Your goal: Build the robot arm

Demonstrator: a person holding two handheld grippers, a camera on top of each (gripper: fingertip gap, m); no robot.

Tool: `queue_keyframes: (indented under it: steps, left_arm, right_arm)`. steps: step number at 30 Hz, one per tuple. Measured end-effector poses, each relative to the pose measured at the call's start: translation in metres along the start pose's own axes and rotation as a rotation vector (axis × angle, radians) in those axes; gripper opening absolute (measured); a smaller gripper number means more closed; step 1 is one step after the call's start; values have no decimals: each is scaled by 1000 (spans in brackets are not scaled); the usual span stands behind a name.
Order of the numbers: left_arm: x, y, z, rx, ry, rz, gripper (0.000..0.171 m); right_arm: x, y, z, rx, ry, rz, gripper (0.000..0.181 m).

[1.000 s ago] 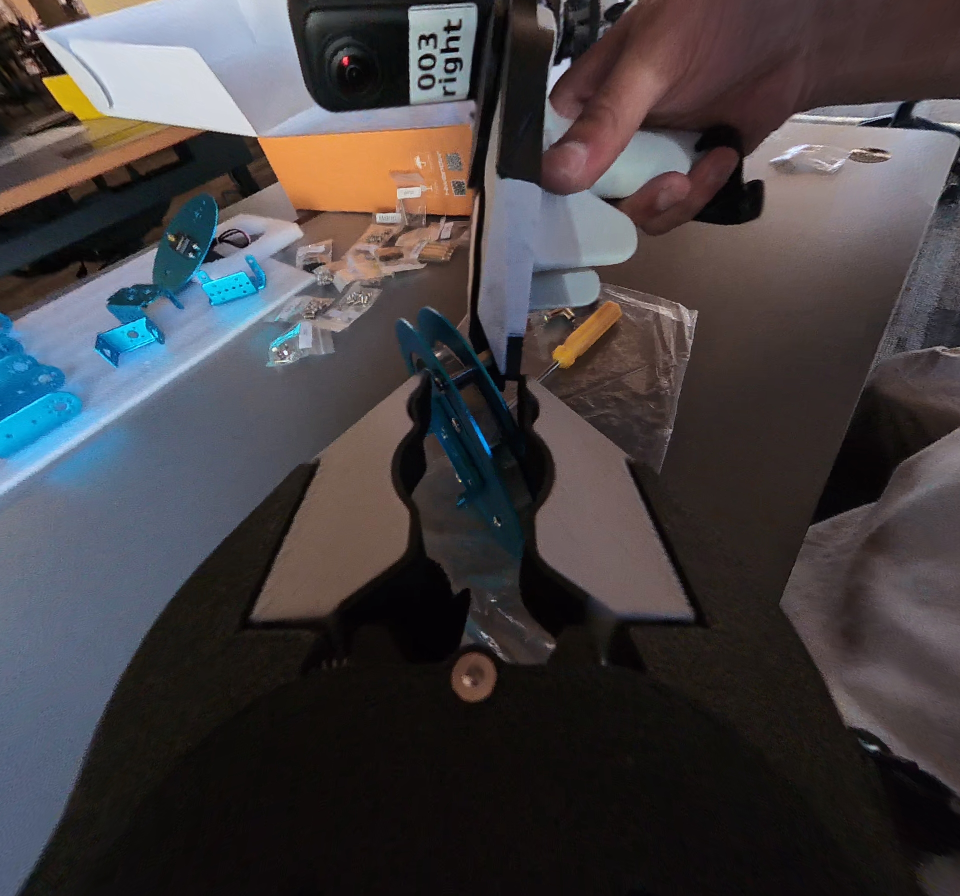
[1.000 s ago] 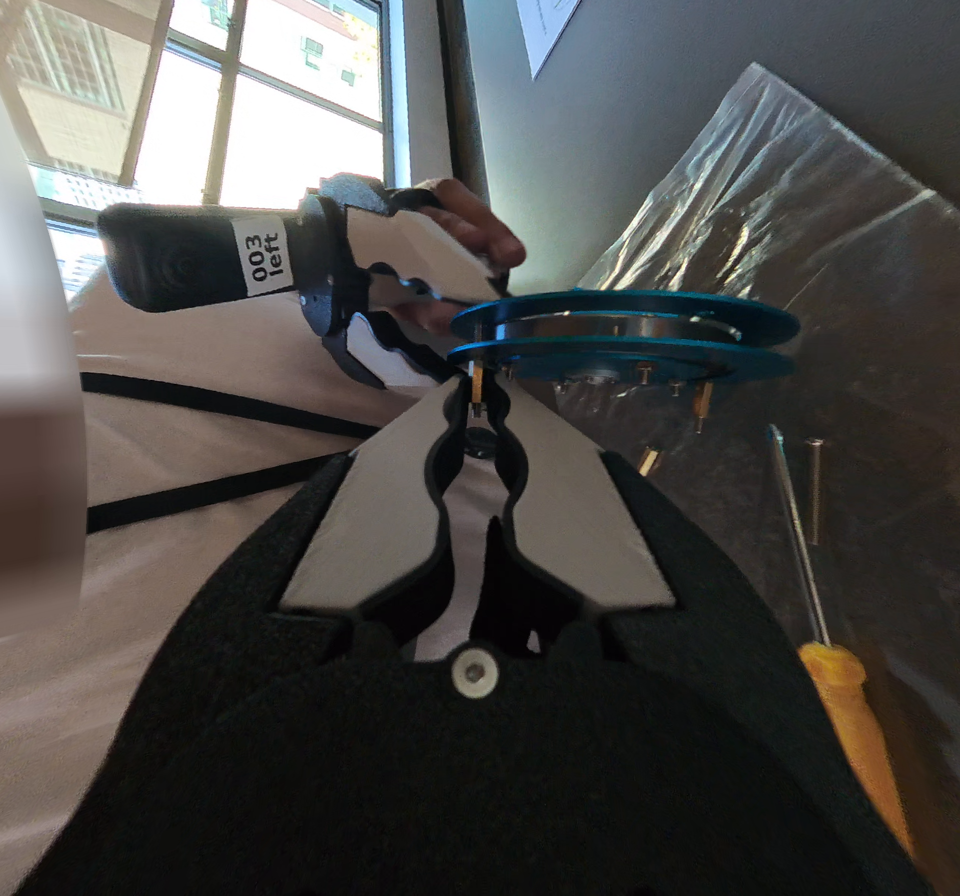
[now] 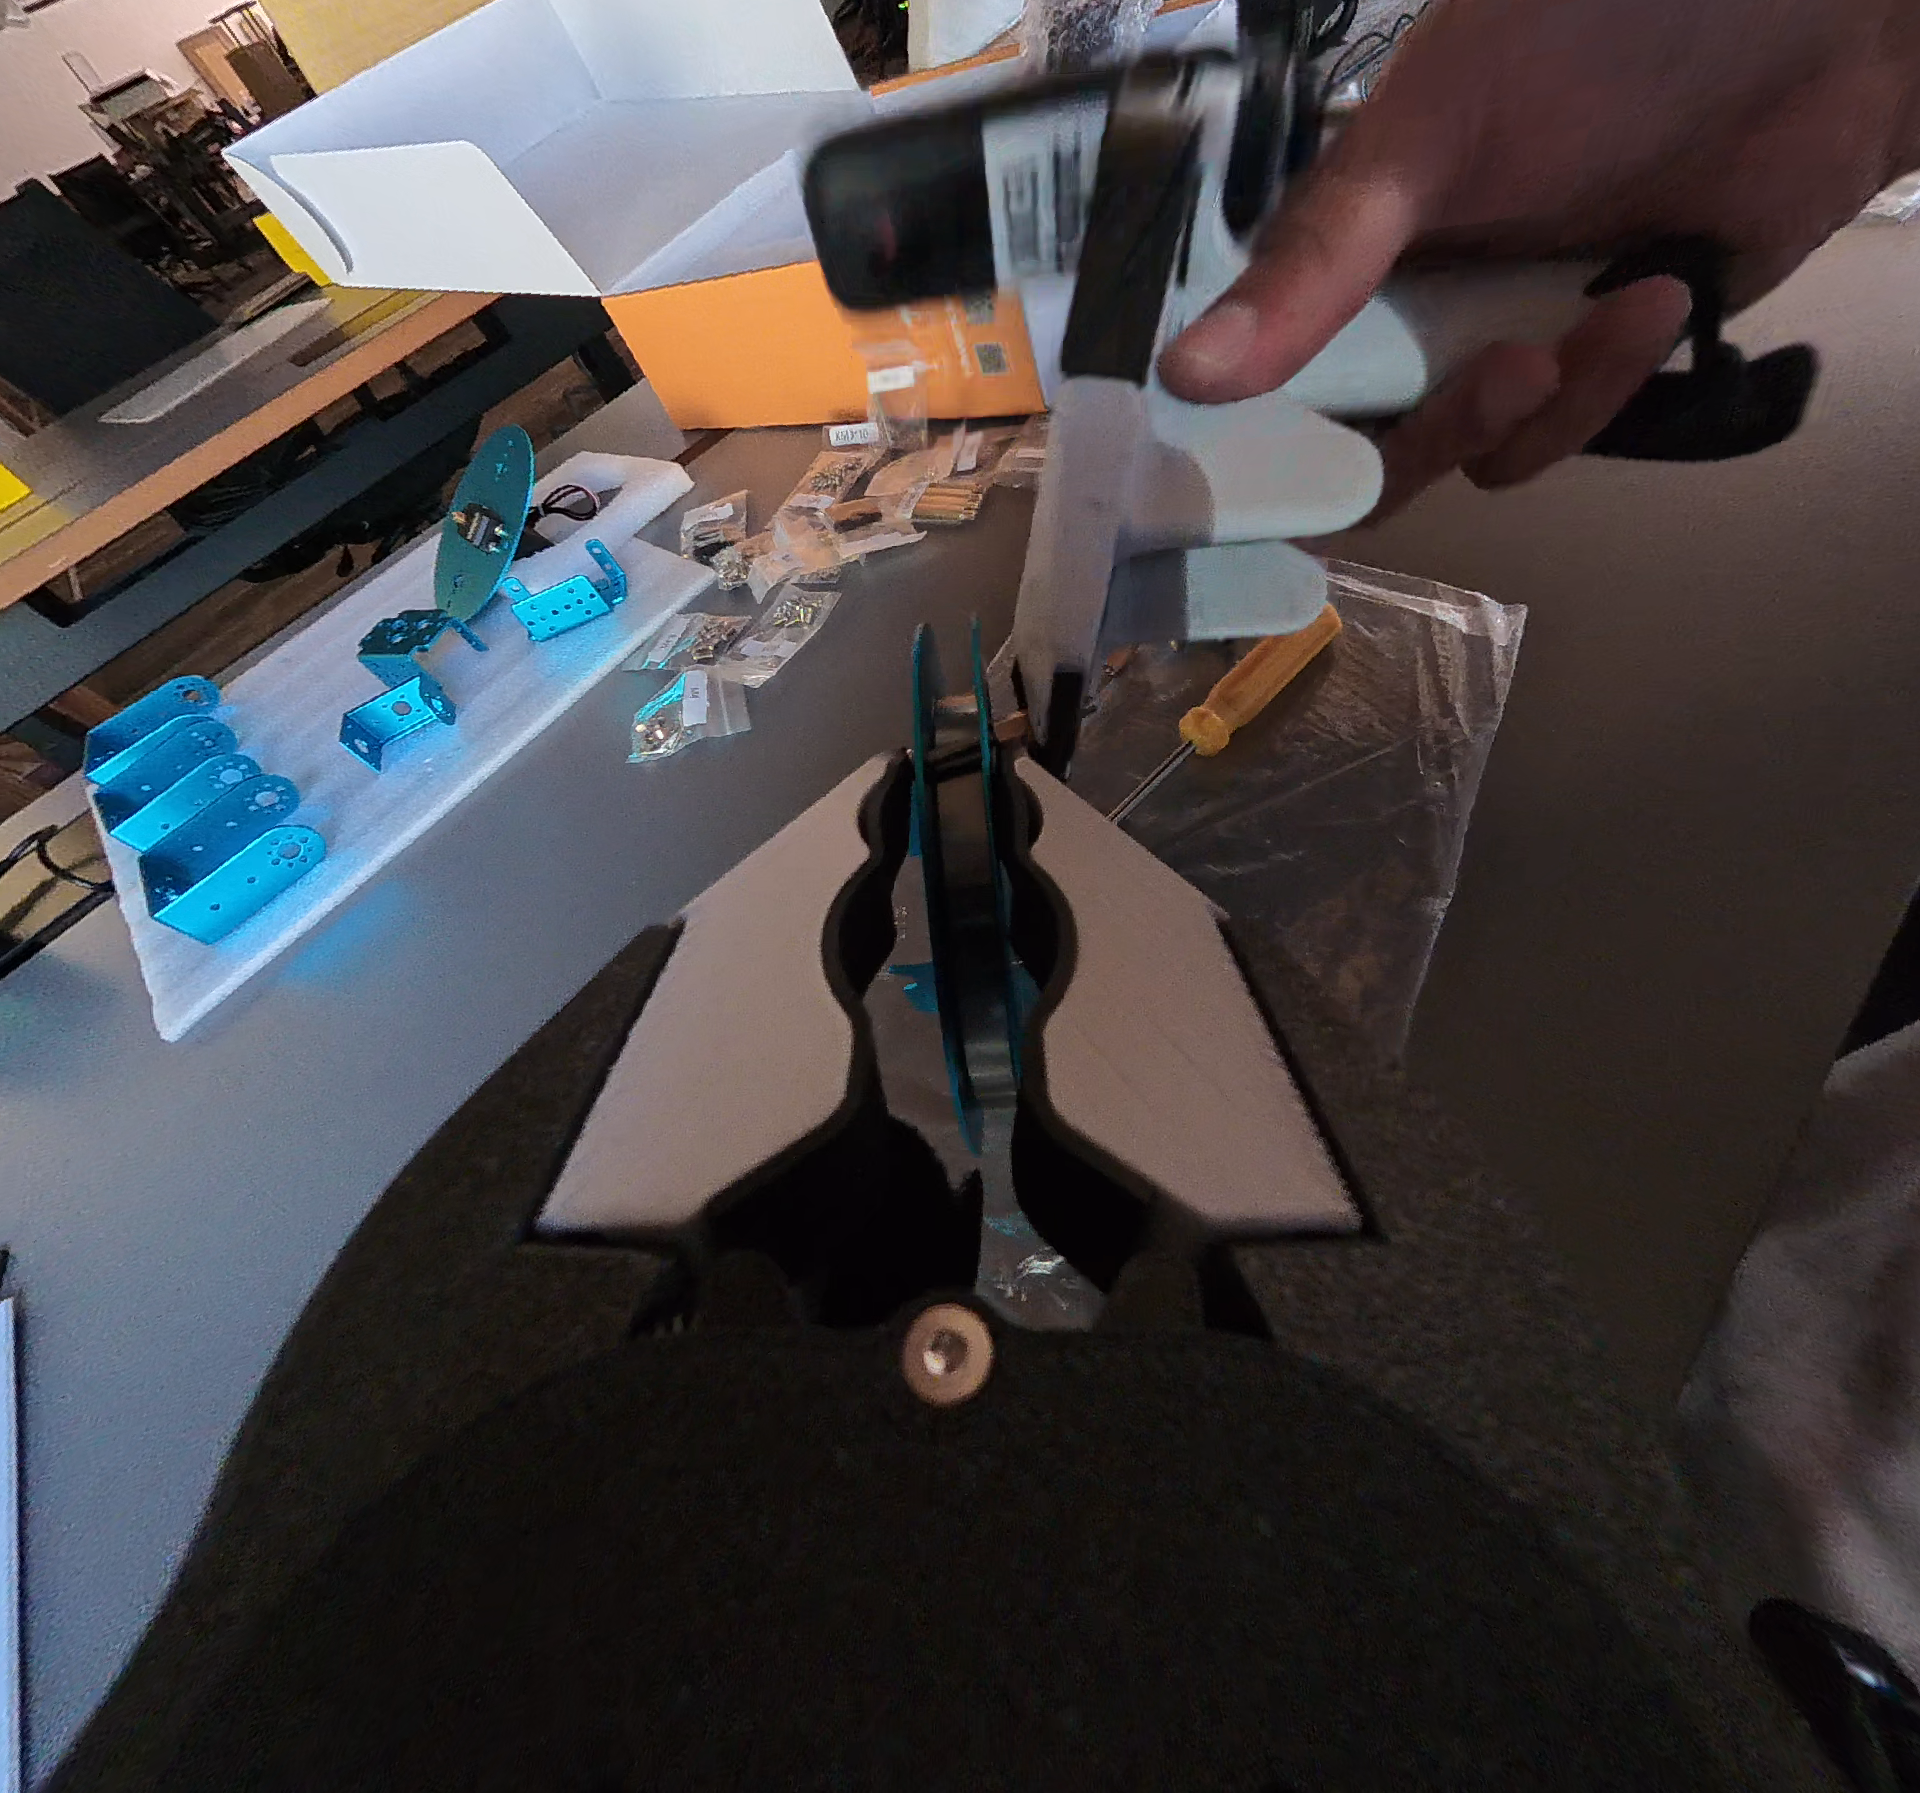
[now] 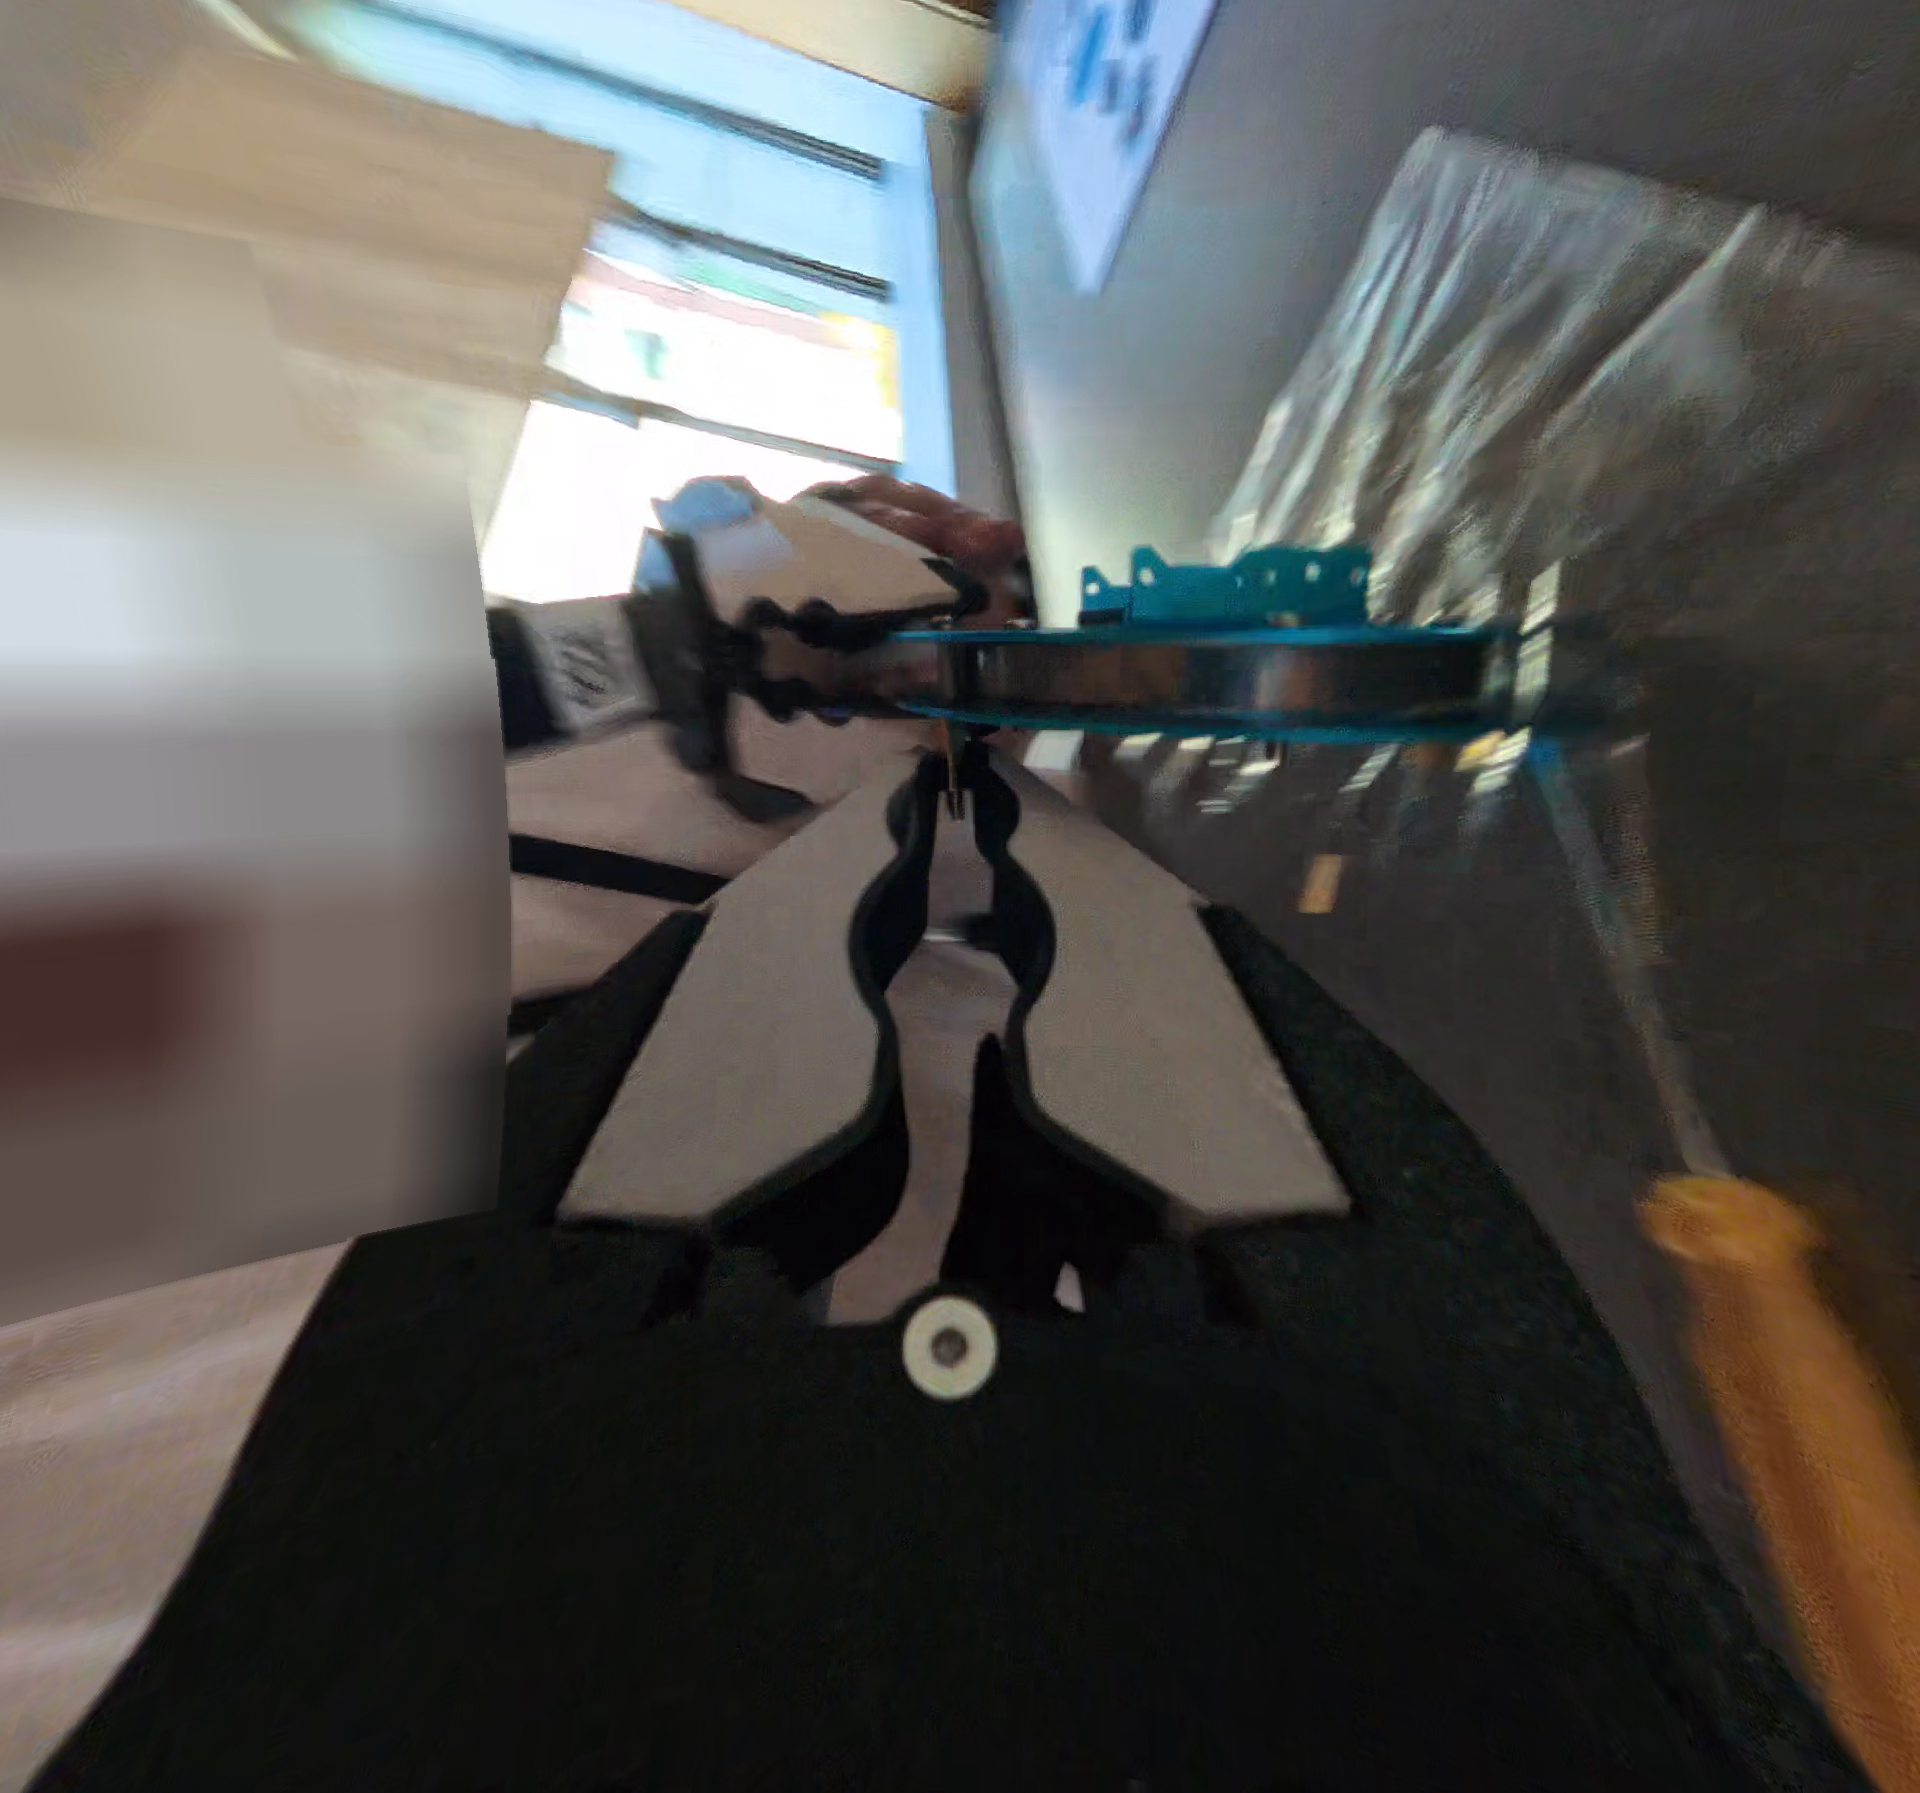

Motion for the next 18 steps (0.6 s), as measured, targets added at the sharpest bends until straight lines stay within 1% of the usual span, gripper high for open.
queue_keyframes:
  steps: [1, 3, 5, 6, 7, 8, 9, 10, 11, 12, 13, 14, 17, 18]
  left_arm:
    - [1, 0, 1, 2, 5, -2, 15]
    - [2, 1, 2, -2, 12, -5, 15]
    - [2, 1, 1, -25, 8, -5, 15]
    - [2, 1, 2, -24, 7, -5, 14]
    - [2, 1, 1, -19, 11, -5, 14]
    - [2, 1, 2, -20, 9, -6, 14]
    - [2, 2, 3, -14, 10, -7, 14]
    - [2, 1, 4, 1, 11, -6, 14]
    - [2, 1, 5, 8, 9, -1, 14]
    - [2, 1, 6, 13, 14, 5, 14]
    - [1, 0, 6, 15, 20, 11, 14]
    - [1, -1, 7, 13, 19, 14, 13]
    - [0, -1, 10, 28, 28, 23, 13]
    - [0, -2, 10, 27, 21, 22, 13]
  right_arm:
    - [-1, 0, -8, -182, -171, -18, 5]
    - [-1, 0, -24, -558, -551, -44, 12]
    - [6, -6, -33, -799, -841, -115, 15]
    - [11, -8, -35, -874, -927, -144, 12]
    - [15, -10, -36, -916, -978, -168, 7]
    - [17, -11, -35, -934, -1015, -191, 7]
    - [18, -11, -35, -928, -1015, -208, 7]
    - [17, -11, -34, -881, -984, -218, 6]
    - [15, -10, -34, -793, -920, -215, 5]
    - [12, -8, -32, -700, -823, -190, 4]
    - [9, -5, -27, -576, -691, -150, 3]
    - [6, -4, -22, -410, -519, -112, 3]
    - [1, -6, 3, 120, 55, -27, 3]
    - [2, -9, 10, 244, 196, -5, 3]
Point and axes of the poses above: each gripper's, where its closed fingertips meet, x out along the fingers, y out of its top, z = x × y across the jaws, the point moved 6 cm from there along -x, back along the fingers
